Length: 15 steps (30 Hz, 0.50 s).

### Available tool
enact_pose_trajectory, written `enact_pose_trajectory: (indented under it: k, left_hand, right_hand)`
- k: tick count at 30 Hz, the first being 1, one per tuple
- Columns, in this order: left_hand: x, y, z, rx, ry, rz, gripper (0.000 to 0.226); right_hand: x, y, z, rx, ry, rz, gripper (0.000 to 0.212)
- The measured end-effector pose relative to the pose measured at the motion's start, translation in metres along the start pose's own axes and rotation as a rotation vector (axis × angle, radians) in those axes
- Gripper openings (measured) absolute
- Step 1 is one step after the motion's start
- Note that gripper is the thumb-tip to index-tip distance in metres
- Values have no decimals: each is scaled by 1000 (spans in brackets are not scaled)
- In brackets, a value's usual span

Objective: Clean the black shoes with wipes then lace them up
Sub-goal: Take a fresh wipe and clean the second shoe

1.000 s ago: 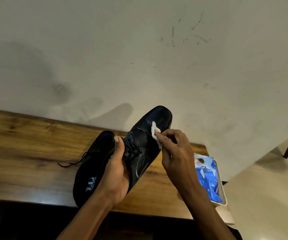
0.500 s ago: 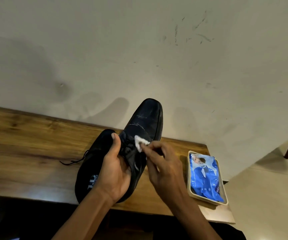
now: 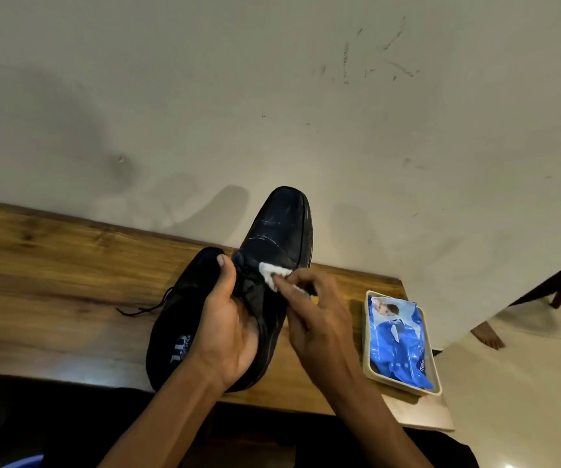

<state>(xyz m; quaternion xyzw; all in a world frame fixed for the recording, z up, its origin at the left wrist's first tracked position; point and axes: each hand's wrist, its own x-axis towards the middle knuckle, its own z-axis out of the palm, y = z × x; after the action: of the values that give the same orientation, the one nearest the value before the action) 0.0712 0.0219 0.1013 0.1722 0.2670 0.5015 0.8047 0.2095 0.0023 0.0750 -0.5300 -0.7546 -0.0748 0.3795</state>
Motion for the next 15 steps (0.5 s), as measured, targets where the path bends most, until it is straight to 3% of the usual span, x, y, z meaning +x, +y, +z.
enact_pose_trajectory:
  k: [4, 9, 15]
  left_hand:
    - [0, -4, 1, -1, -12, -27, 69]
    - [4, 1, -7, 14, 35, -25, 74]
    - [3, 5, -8, -23, 77, -10, 75]
  right_hand:
    - [8, 1, 3, -36, 22, 92, 39]
    - [-18, -32, 1, 44, -74, -20, 36]
    - [-21, -16, 0, 64, -57, -50, 35]
